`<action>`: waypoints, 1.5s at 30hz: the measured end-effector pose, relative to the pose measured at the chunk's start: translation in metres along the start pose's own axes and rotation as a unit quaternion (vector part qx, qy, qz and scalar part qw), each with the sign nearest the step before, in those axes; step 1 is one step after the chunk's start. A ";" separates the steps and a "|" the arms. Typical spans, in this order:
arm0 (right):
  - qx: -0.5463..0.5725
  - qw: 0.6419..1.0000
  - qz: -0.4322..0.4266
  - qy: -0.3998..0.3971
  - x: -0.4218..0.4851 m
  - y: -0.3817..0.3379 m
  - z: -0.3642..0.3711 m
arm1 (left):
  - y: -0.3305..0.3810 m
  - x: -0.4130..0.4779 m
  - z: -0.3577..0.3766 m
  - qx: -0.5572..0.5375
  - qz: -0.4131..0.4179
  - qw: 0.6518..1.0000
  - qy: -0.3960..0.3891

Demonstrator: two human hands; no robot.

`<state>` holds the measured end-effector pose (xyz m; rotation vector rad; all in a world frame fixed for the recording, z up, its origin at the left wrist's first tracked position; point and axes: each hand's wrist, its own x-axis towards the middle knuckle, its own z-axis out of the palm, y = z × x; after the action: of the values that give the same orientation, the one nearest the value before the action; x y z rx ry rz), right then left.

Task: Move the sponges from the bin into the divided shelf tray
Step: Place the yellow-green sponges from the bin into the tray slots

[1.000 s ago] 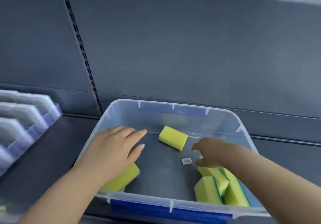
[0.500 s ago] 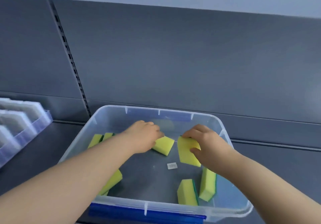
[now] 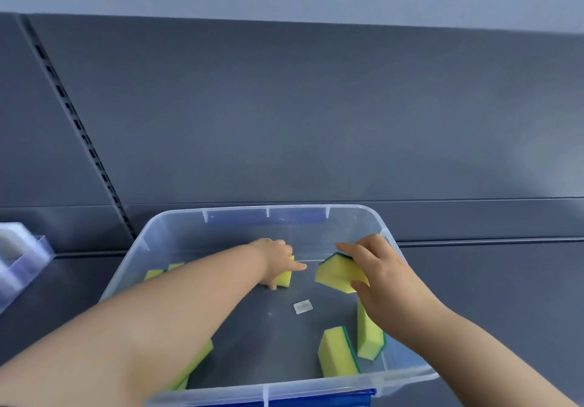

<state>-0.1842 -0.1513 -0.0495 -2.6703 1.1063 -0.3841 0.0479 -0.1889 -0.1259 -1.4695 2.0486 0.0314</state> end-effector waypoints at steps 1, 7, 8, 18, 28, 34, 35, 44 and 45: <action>-0.002 1.000 0.003 -0.001 0.000 -0.001 0.001 | 0.001 -0.001 0.000 0.001 -0.006 1.000 0.004; 0.012 1.000 0.016 0.006 0.007 -0.005 0.002 | 0.005 -0.030 -0.016 0.039 -0.030 0.992 0.114; 0.013 1.000 0.020 0.005 0.009 -0.006 0.000 | 0.005 -0.038 -0.021 0.020 -0.037 0.991 0.127; 0.045 0.998 0.017 0.047 0.011 -0.007 -0.012 | 0.007 -0.129 -0.052 -0.136 -0.205 0.950 0.195; 0.062 0.995 -0.023 0.069 0.003 0.001 0.001 | 0.037 -0.154 -0.038 -0.320 -0.279 0.861 0.279; 0.063 0.996 -0.036 0.053 -0.011 -0.006 0.004 | 0.070 -0.176 -0.027 -0.226 -0.320 0.837 0.382; 0.062 0.995 -0.043 0.058 -0.014 -0.009 0.005 | 0.075 -0.182 -0.028 -0.207 -0.321 0.835 0.395; 0.114 0.969 -0.146 0.161 -0.052 -0.098 0.000 | 0.100 -0.302 0.008 -0.196 -0.339 0.785 0.479; 0.113 0.968 -0.155 0.163 -0.058 -0.115 0.001 | 0.105 -0.321 0.018 -0.206 -0.350 0.774 0.486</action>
<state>-0.1481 -0.0302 -0.0250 -2.6290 0.6589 -0.9733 0.0290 0.1308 -0.0184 -2.8973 2.0737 -0.7834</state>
